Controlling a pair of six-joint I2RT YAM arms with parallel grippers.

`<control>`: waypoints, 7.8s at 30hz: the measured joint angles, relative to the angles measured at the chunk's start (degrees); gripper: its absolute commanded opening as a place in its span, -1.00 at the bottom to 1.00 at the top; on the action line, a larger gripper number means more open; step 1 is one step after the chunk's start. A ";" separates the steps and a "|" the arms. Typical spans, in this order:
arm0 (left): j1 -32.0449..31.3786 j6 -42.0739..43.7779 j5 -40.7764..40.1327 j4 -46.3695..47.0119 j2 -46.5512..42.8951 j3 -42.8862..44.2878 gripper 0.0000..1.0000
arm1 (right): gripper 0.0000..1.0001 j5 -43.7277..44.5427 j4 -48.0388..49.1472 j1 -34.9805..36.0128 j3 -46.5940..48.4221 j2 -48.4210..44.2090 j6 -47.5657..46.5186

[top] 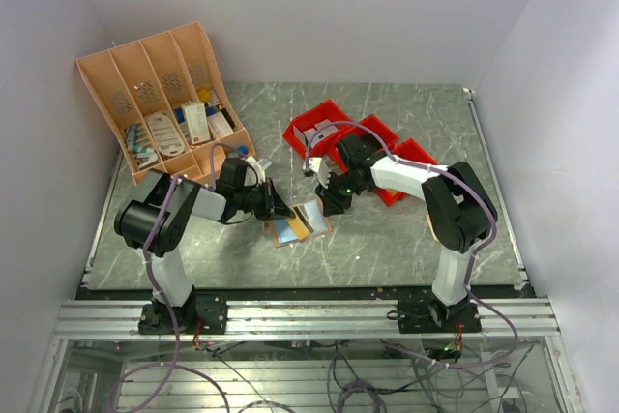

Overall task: Put the credit cards into the card holder
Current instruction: Insert the credit card into the card holder.

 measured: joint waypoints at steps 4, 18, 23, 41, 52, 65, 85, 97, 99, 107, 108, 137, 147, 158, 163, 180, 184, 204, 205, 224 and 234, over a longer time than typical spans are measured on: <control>0.00 -0.11 0.00 -1.92 0.00 0.35 -0.86 | -0.55 0.02 0.00 0.00 0.00 0.00 0.00; 0.00 -0.94 0.63 -10.08 2.60 5.29 -0.86 | -0.55 0.02 0.15 0.00 -0.07 0.00 0.09; 0.00 -0.94 0.52 -11.78 2.54 5.95 -0.86 | -0.55 0.04 0.33 0.00 -0.11 -0.02 0.48; 0.48 -0.92 1.09 -15.10 2.54 6.75 -0.86 | -0.64 1.44 1.75 1.07 -0.22 -0.02 2.60; 1.38 -0.04 3.17 -16.44 3.58 7.56 -0.86 | -0.65 2.25 2.58 1.60 -0.24 -0.02 3.85; 2.23 1.03 5.33 -17.14 4.87 8.04 -0.86 | -0.66 2.80 3.80 2.10 -0.44 -0.02 5.42; 2.75 2.97 6.29 -19.85 5.01 8.63 -0.86 | -0.67 3.06 4.68 2.84 -0.57 0.00 6.10; 2.75 5.35 6.16 -23.87 5.20 10.60 -0.86 | -0.67 2.99 5.09 2.95 -0.66 0.00 6.47; 2.75 5.31 6.21 -23.82 5.29 10.62 -0.85 | -0.67 2.99 5.09 2.95 -0.66 0.00 6.51; 2.75 4.72 6.25 -23.41 5.44 10.56 -0.81 | -0.67 2.91 5.31 2.95 -0.76 0.00 6.91; 2.75 4.63 6.25 -23.30 5.44 10.51 -0.80 | -0.67 2.91 5.31 2.95 -0.76 0.00 6.95; 1.97 -1.79 6.19 -14.62 5.75 7.02 -0.73 | -0.29 3.82 6.10 2.97 -1.14 -0.83 7.56; 1.75 -1.79 6.51 -13.75 6.19 7.02 -0.70 | -0.82 0.39 6.93 4.28 -4.17 -11.39 2.29; 1.73 -1.79 6.49 -13.68 6.19 7.02 -0.65 | -1.00 0.79 11.80 20.59 -6.05 -9.25 -0.15; 1.73 -1.75 6.49 -13.68 6.21 7.02 -0.64 | -1.00 7.45 13.75 22.60 -5.70 -5.86 1.36; 1.62 -1.57 6.47 -13.44 6.40 7.02 -0.43 | -1.00 18.97 15.78 24.17 -5.25 -4.52 2.51; 1.60 -1.55 6.49 -13.38 6.40 7.02 -0.39 | -1.00 20.85 15.76 24.17 -5.27 -4.52 2.36; 1.53 -1.42 5.09 -14.64 4.37 7.06 -0.16 | -0.99 22.82 13.90 19.30 -6.71 -7.10 1.07; 1.49 -1.27 4.50 -15.17 3.72 7.06 -0.15 | -0.99 21.55 13.55 18.62 -6.69 -7.50 1.09; 1.49 3.41 -10.40 -26.58 -16.28 6.56 -0.14 | -0.75 -3.76 10.56 4.68 -6.71 -15.80 3.91; 1.51 3.37 -13.31 -28.87 -20.63 3.72 -0.19 | -0.66 -5.35 9.94 3.32 -6.73 -15.41 4.11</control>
